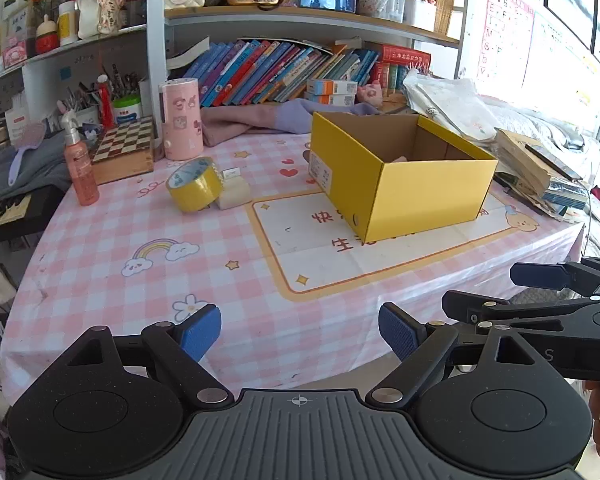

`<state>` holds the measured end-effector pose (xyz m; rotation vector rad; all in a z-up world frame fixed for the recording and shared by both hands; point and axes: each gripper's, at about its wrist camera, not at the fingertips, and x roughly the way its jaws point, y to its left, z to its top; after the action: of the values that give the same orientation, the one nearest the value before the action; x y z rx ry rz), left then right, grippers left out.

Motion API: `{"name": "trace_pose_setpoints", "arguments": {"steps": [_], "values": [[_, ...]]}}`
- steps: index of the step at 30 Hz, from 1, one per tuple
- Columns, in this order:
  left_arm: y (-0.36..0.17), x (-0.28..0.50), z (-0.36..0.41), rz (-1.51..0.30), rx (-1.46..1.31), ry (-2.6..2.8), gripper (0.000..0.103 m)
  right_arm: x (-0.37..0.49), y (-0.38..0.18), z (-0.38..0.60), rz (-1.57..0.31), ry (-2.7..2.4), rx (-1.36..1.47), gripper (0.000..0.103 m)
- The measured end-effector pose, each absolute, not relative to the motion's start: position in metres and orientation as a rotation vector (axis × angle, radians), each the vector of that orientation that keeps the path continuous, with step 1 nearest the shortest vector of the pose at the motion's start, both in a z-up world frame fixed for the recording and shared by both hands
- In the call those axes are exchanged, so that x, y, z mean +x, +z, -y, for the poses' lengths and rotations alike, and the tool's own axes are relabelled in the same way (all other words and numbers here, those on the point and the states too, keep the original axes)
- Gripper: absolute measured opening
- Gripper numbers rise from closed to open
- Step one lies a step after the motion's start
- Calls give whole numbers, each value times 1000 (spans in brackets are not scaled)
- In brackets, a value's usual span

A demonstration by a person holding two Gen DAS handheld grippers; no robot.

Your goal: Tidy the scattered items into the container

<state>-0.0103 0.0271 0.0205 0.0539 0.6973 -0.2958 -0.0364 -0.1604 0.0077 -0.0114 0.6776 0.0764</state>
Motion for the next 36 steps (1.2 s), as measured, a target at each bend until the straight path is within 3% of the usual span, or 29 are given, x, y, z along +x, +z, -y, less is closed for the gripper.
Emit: {"name": "trace_pose_setpoints", "arguments": {"steps": [36], "values": [[18,-16,-78,-713,11,-201,89,-27,3,106,-710,190,-57,77]]}}
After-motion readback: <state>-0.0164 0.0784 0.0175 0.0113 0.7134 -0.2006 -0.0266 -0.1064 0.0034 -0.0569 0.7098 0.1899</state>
